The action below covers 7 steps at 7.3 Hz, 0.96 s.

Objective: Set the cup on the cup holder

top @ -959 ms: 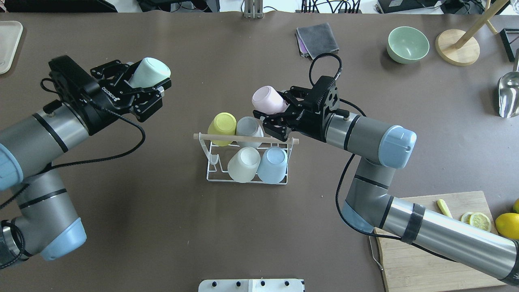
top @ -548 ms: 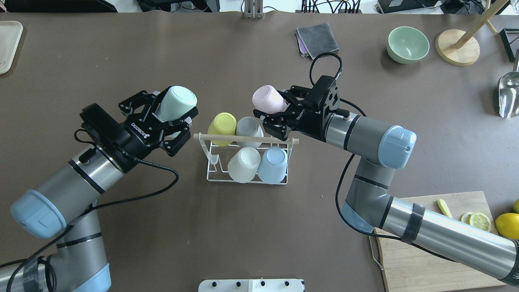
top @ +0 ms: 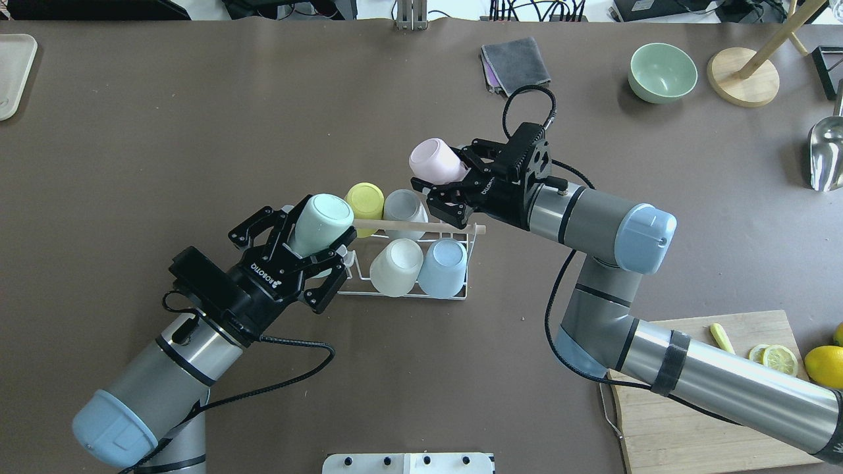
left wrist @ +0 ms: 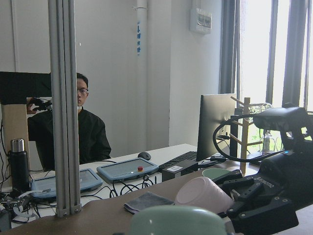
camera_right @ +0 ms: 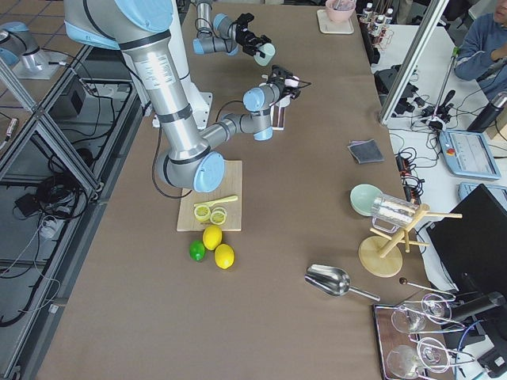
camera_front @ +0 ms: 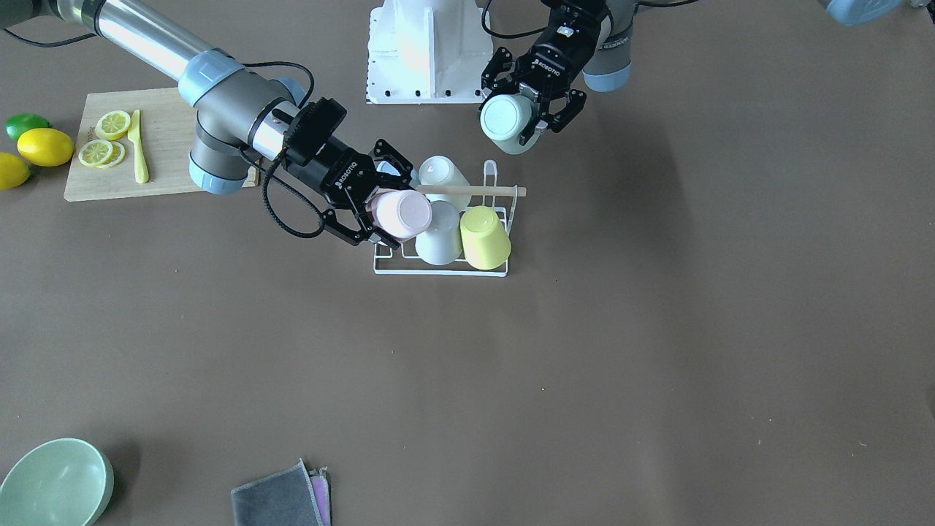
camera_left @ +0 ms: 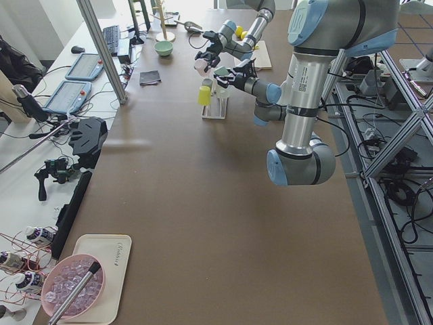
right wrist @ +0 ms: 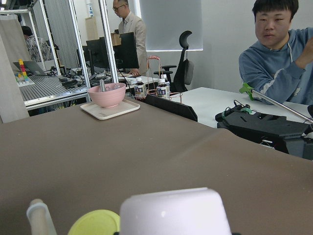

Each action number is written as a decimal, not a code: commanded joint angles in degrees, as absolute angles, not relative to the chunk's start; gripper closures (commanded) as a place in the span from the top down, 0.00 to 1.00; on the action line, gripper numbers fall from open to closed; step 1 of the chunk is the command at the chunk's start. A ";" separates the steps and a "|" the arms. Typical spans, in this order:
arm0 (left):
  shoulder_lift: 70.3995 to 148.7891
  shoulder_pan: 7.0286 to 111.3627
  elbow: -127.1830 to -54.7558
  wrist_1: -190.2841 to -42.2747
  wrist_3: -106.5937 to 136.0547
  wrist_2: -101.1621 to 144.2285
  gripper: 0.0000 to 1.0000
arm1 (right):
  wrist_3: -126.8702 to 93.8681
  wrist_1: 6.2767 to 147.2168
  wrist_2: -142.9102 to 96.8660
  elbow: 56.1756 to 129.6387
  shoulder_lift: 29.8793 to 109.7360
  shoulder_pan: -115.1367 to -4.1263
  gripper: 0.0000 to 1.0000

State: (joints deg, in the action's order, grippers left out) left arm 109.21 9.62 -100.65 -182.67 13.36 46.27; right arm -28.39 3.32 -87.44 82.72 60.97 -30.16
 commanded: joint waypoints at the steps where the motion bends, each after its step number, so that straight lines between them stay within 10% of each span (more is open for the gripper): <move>1: 109.68 7.65 -100.29 -184.39 11.16 45.79 0.00 | -28.39 1.86 -87.45 82.71 61.00 -29.28 0.11; 4: 112.75 7.91 -94.23 -184.39 10.99 41.84 0.00 | -28.39 1.05 -87.54 82.71 61.52 -28.57 0.12; 7: 114.07 8.17 -94.13 -184.31 10.81 41.84 0.00 | -27.95 1.05 -87.45 82.79 61.52 -28.56 0.50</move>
State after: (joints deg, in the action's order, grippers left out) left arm 113.25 8.12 -94.27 -184.38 10.85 41.88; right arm -28.23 1.06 -87.56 82.72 61.52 -28.58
